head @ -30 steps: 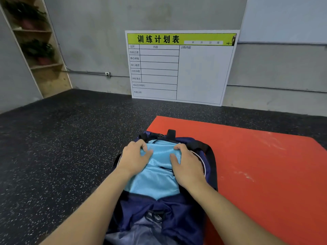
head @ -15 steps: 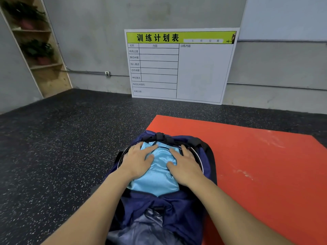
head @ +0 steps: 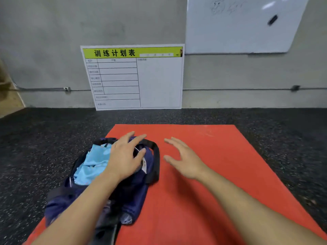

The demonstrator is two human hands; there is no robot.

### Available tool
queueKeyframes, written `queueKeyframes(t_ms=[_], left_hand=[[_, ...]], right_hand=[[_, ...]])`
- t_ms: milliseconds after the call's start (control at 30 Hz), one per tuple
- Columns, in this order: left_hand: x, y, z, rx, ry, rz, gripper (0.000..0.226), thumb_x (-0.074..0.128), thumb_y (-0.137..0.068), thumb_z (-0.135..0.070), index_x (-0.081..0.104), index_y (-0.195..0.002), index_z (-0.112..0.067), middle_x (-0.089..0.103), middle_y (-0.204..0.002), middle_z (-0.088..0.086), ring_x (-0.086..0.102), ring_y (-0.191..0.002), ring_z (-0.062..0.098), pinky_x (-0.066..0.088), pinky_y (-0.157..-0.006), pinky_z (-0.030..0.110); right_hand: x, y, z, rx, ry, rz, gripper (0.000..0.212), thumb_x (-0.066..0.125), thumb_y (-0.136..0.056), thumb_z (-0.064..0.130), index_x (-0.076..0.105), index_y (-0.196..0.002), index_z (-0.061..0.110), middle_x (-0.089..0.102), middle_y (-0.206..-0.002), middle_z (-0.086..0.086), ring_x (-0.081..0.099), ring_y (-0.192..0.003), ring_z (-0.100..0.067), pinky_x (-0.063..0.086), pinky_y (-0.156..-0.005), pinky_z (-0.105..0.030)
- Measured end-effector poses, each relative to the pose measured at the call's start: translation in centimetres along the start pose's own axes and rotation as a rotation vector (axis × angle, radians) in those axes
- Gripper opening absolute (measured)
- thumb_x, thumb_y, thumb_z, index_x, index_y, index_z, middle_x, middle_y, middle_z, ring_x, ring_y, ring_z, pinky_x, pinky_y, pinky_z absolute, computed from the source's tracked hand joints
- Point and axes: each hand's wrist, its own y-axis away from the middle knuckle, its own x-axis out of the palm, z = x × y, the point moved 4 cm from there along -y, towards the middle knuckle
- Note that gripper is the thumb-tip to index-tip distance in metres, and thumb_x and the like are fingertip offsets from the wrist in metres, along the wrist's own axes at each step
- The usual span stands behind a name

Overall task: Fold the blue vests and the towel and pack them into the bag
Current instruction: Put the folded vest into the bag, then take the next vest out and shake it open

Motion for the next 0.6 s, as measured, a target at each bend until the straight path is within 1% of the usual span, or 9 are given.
queueKeyframes(t_ms=[67, 100, 133, 233, 333, 400, 467, 533, 600], left_hand=[[0.8, -0.3, -5.0, 0.053, 0.050, 0.012, 0.063, 0.039, -0.083, -0.061, 0.054, -0.141, -0.041, 0.050, -0.149, 0.009, 0.046, -0.139, 0.027, 0.038, -0.113, 0.051], [1.4, -0.3, -7.6, 0.081, 0.073, 0.030, 0.064, 0.038, -0.083, -0.062, 0.053, -0.142, -0.042, 0.049, -0.149, 0.008, 0.044, -0.140, 0.025, 0.037, -0.114, 0.051], [2.3, -0.3, -10.3, 0.114, 0.093, 0.050, 0.064, 0.038, -0.083, -0.062, 0.052, -0.143, -0.042, 0.049, -0.150, 0.007, 0.044, -0.141, 0.024, 0.036, -0.114, 0.051], [5.7, 0.3, -18.2, 0.235, 0.136, 0.117, 0.065, 0.037, -0.084, -0.062, 0.050, -0.144, -0.042, 0.050, -0.150, 0.005, 0.045, -0.140, 0.023, 0.037, -0.115, 0.050], [9.3, 1.5, -25.7, 0.343, 0.171, 0.188, 0.066, 0.034, -0.084, -0.064, 0.049, -0.145, -0.041, 0.050, -0.149, 0.003, 0.045, -0.140, 0.021, 0.037, -0.114, 0.048], [12.2, 2.8, -31.5, 0.420, 0.199, 0.251, 0.068, 0.033, -0.084, -0.064, 0.048, -0.146, -0.041, 0.051, -0.148, 0.003, 0.045, -0.140, 0.021, 0.037, -0.114, 0.048], [15.0, 4.8, -36.9, 0.486, 0.226, 0.317, 0.069, 0.032, -0.083, -0.065, 0.047, -0.146, -0.041, 0.052, -0.147, 0.002, 0.045, -0.139, 0.020, 0.038, -0.113, 0.048], [17.7, 7.3, -41.7, 0.551, 0.254, 0.371, 0.070, 0.032, -0.083, -0.065, 0.046, -0.147, -0.041, 0.051, -0.147, 0.001, 0.045, -0.139, 0.020, 0.036, -0.114, 0.047], [20.1, 10.0, -46.0, 0.612, 0.271, 0.425, 0.066, 0.035, -0.087, -0.062, 0.045, -0.148, -0.042, 0.049, -0.148, 0.001, 0.043, -0.140, 0.020, 0.033, -0.115, 0.046]], right_hand=[[-4.0, 3.3, -1.9, 0.028, 0.033, -0.037, 0.061, 0.069, -0.096, 0.031, 0.045, -0.151, 0.029, 0.034, -0.162, -0.004, 0.025, -0.151, -0.007, 0.010, -0.113, -0.005], [-5.9, 5.0, -3.0, 0.042, 0.055, -0.056, 0.060, 0.069, -0.096, 0.032, 0.045, -0.151, 0.029, 0.035, -0.162, -0.004, 0.026, -0.151, -0.008, 0.010, -0.113, -0.004], [-7.9, 6.9, -4.2, 0.058, 0.077, -0.078, 0.060, 0.070, -0.096, 0.032, 0.046, -0.151, 0.028, 0.037, -0.161, -0.004, 0.028, -0.150, -0.008, 0.011, -0.115, -0.007], [-13.0, 13.1, -8.0, 0.127, 0.123, -0.160, 0.059, 0.072, -0.094, 0.031, 0.048, -0.148, 0.027, 0.042, -0.157, -0.006, 0.034, -0.148, -0.011, 0.019, -0.122, -0.019], [-17.3, 19.3, -11.5, 0.199, 0.153, -0.213, 0.058, 0.073, -0.093, 0.031, 0.050, -0.147, 0.025, 0.046, -0.154, -0.003, 0.036, -0.146, -0.011, 0.019, -0.120, -0.016], [-20.3, 24.6, -14.2, 0.265, 0.167, -0.265, 0.058, 0.073, -0.093, 0.030, 0.051, -0.147, 0.023, 0.047, -0.152, -0.003, 0.037, -0.145, -0.012, 0.020, -0.121, -0.018], [-22.3, 29.9, -16.8, 0.337, 0.177, -0.304, 0.059, 0.072, -0.094, 0.030, 0.051, -0.148, 0.023, 0.045, -0.153, -0.003, 0.036, -0.146, -0.013, 0.022, -0.123, -0.024], [-23.3, 35.1, -19.2, 0.407, 0.184, -0.322, 0.059, 0.071, -0.095, 0.032, 0.050, -0.149, 0.023, 0.045, -0.154, -0.003, 0.036, -0.146, -0.012, 0.023, -0.122, -0.023], [-23.7, 40.1, -21.7, 0.469, 0.174, -0.337, 0.058, 0.070, -0.095, 0.035, 0.049, -0.149, 0.024, 0.044, -0.154, -0.003, 0.036, -0.146, -0.012, 0.026, -0.122, -0.028]])
